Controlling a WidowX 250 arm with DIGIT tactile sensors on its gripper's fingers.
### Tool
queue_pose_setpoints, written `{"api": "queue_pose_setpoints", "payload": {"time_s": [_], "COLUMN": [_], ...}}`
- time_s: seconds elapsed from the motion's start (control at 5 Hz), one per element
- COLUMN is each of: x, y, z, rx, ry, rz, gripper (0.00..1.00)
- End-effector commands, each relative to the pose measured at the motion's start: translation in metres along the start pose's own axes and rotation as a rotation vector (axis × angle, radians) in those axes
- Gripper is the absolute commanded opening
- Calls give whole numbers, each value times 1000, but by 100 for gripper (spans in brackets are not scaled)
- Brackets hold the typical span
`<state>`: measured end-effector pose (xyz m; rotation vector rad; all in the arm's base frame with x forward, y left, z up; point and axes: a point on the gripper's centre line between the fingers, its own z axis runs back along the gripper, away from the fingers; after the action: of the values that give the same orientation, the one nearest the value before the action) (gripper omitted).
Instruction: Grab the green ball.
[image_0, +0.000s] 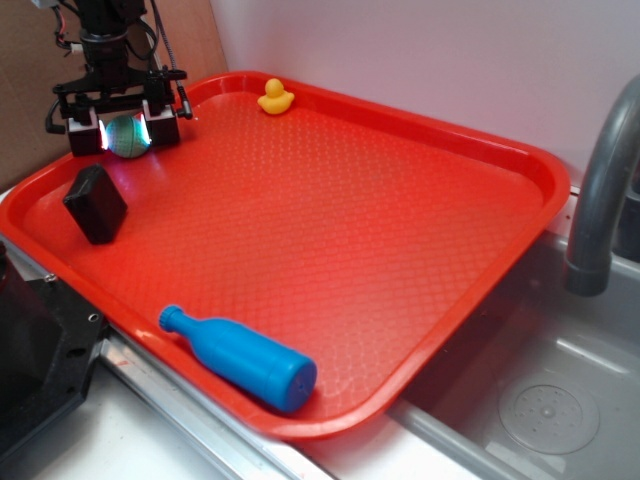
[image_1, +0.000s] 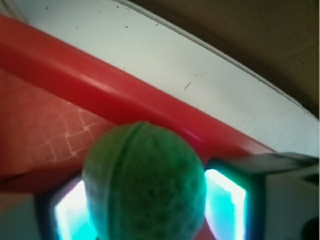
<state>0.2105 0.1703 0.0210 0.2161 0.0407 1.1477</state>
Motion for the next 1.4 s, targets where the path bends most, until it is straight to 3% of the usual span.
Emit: {"api": "queue_pose_setpoints", "payload": {"time_s": [0.0, 0.2, 0.4, 0.6, 0.8, 1.0, 1.2], "x": [-8, -29, -64, -101, -130, -144, -155], "y": [18, 21, 23, 30, 40, 40, 57], "z": [34, 85, 139, 182, 205, 210, 225], "rx": [-31, -98, -231, -307, -354, -377, -429], "ry": [-38, -85, -73, -46, -75, -61, -101], "rz": [-16, -195, -440, -689, -937, -1187, -1302], "gripper": [0, 0, 0, 0, 0, 0, 0]}}
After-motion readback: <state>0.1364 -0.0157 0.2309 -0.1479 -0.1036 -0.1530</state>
